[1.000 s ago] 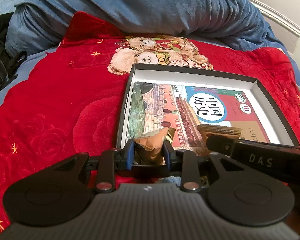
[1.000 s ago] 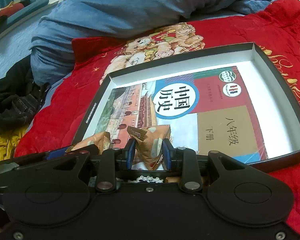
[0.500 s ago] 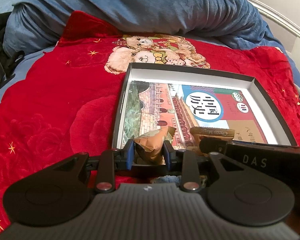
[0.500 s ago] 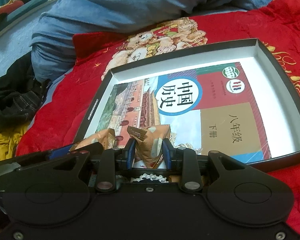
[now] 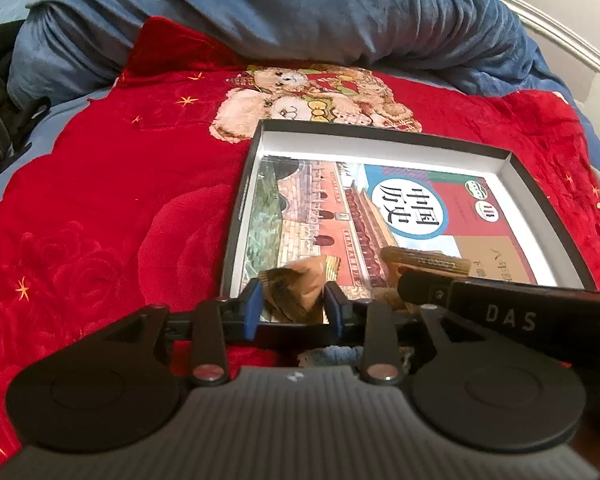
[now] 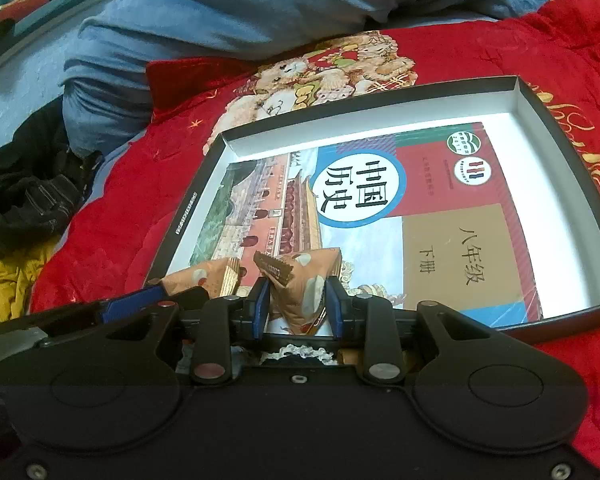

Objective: Organize objects
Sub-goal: 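Open both grippers to release the packets into the box lid, then move both grippers back toward the remaining items on the bedspread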

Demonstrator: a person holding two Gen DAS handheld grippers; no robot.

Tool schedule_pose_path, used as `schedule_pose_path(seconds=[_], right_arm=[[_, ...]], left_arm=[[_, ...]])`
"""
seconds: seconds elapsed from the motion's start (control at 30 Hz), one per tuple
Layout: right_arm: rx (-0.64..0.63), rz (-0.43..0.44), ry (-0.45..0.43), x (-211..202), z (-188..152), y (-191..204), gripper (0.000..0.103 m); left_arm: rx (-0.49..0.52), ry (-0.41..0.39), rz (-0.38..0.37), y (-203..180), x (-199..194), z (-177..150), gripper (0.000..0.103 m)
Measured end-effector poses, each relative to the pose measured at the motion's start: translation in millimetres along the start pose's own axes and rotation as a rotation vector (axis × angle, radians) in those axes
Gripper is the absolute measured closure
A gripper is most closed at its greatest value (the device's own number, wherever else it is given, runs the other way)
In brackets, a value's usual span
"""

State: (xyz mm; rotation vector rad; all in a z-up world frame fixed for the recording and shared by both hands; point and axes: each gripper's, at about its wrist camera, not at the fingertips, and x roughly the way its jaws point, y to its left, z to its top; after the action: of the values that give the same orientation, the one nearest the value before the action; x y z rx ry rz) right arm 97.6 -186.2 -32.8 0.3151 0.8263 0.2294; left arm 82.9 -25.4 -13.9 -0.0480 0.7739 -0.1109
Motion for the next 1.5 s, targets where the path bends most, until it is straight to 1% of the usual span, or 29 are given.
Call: schedule_pose_path(seconds=[0.03,0.1,0.13,0.17,0.23,0.3,0.4,0.43,0.47,0.57,0.63,0.73,0.87,1.0,1.1,1.2,1.27,1.33,1.4,1.5], right_arm=[[0.007,0.003,-0.003,-1,0,-1,0.072],[0.024,0.002,-0.013,-3,0,-3,0.066],[0.029,-0.003,-0.016,-5,0,-3,0.061],[0.033,-0.009,-0.019,-7,1,-4,0.055],[0.049,-0.011,-0.033,-14,2,-6,0.049],[0.067,-0.001,-0.053,-24,3,-8,0.043],[0.087,0.033,-0.107,-44,4,-10,0.028],[0.092,0.049,-0.125,-52,5,-9,0.022],[0.095,0.071,-0.143,-60,4,-8,0.021],[0.089,0.108,-0.163,-83,1,-1,0.020],[0.073,0.102,-0.186,-99,-5,5,0.019],[0.064,0.088,-0.215,-123,-17,11,0.019],[0.088,0.118,-0.235,-156,-38,15,0.018],[0.101,0.128,-0.250,-190,-72,17,0.017],[0.100,0.114,-0.233,-204,-95,16,0.017],[0.084,0.057,-0.239,-212,-105,15,0.017],[0.083,0.035,-0.245,-215,-105,14,0.017],[0.095,0.018,-0.251,-215,-105,11,0.017],[0.116,-0.026,-0.257,-214,-103,8,0.017],[0.121,-0.101,-0.254,-206,-101,5,0.018]], left_arm=[[-0.006,-0.001,0.002,1,-1,0,0.045],[-0.018,-0.011,0.004,4,-3,1,0.043],[-0.022,-0.022,0.008,4,-6,1,0.040],[-0.027,-0.032,0.008,5,-8,2,0.039],[-0.043,-0.049,0.002,8,-15,3,0.031],[-0.057,-0.073,0.003,10,-23,4,0.026],[-0.065,-0.096,-0.021,13,-38,5,0.017],[-0.066,-0.110,-0.030,13,-44,4,0.016],[-0.062,-0.126,-0.026,12,-51,3,0.016],[-0.023,-0.201,0.028,3,-78,-4,0.014],[-0.011,-0.238,0.063,-3,-97,-12,0.013],[-0.002,-0.261,0.078,-9,-123,-27,0.012],[-0.015,-0.257,0.134,-16,-155,-53,0.011],[0.036,-0.225,0.181,-24,-177,-86,0.011],[0.064,-0.200,0.172,-33,-185,-102,0.011],[0.055,-0.183,0.165,-37,-187,-111,0.010],[0.037,-0.162,0.157,-38,-186,-114,0.010],[0.024,-0.133,0.128,-36,-183,-115,0.010],[0.010,-0.134,0.088,-33,-182,-119,0.010],[-0.027,-0.088,0.062,-30,-171,-122,0.011]])
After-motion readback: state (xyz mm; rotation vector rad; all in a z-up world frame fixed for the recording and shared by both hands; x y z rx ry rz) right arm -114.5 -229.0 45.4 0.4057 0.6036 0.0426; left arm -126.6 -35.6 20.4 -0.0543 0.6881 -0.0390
